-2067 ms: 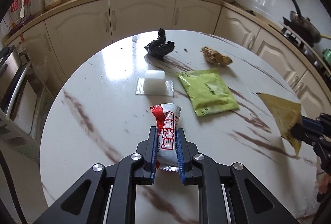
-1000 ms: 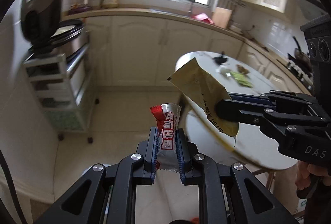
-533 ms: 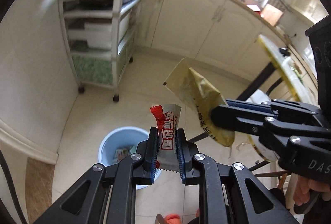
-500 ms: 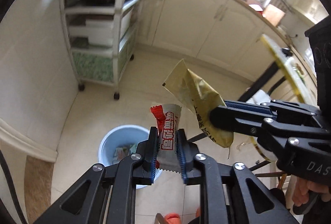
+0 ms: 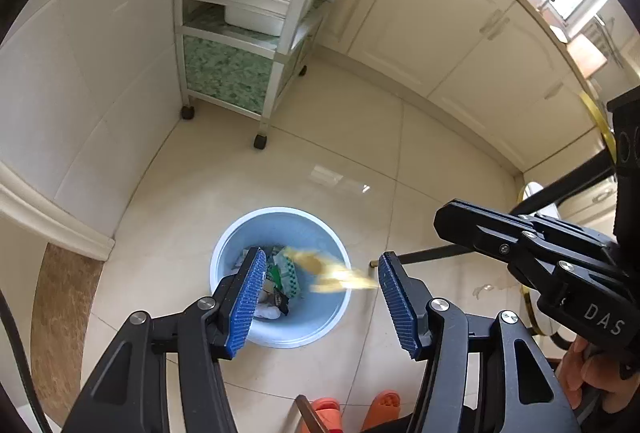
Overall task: Collect trash
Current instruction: 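Carry wrapper and yellow bag to the blue bin and open both tools, then move both open tools back over the table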
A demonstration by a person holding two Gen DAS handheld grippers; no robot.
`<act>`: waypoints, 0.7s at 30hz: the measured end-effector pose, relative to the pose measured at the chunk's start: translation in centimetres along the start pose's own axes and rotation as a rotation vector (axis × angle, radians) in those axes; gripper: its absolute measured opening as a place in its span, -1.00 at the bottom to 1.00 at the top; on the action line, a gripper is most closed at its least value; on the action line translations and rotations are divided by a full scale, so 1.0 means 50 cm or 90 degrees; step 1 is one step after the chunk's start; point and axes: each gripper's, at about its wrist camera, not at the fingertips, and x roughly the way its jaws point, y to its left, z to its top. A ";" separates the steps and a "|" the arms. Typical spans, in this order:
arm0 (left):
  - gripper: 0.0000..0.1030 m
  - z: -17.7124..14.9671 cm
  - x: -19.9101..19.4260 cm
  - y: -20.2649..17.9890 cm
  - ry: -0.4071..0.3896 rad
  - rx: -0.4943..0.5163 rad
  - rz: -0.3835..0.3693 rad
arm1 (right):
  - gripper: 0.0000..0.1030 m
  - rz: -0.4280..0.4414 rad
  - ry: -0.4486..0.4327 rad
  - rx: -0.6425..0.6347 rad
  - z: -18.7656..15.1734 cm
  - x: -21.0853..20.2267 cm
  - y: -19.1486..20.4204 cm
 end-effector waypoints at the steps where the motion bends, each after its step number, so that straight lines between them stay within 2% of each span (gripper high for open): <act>1: 0.06 0.010 -0.001 0.001 -0.001 -0.003 -0.001 | -0.89 0.004 0.000 -0.001 -0.001 0.002 0.002; 8: 0.06 0.028 -0.019 -0.031 -0.022 -0.001 0.006 | -0.89 0.008 -0.018 -0.007 0.008 -0.023 0.022; 13: 0.09 0.014 -0.090 -0.091 -0.068 0.025 -0.004 | -0.76 -0.025 -0.076 -0.014 0.005 -0.135 0.034; 16: 0.23 0.004 -0.153 -0.151 -0.112 0.058 -0.010 | -0.56 -0.057 -0.127 -0.020 -0.004 -0.239 0.035; 20: 0.42 -0.007 -0.216 -0.245 -0.161 0.105 -0.021 | -0.03 -0.099 -0.187 -0.021 -0.034 -0.381 0.017; 21: 0.47 -0.008 -0.225 -0.274 -0.171 0.117 -0.025 | -0.02 -0.109 -0.199 -0.016 -0.043 -0.415 0.007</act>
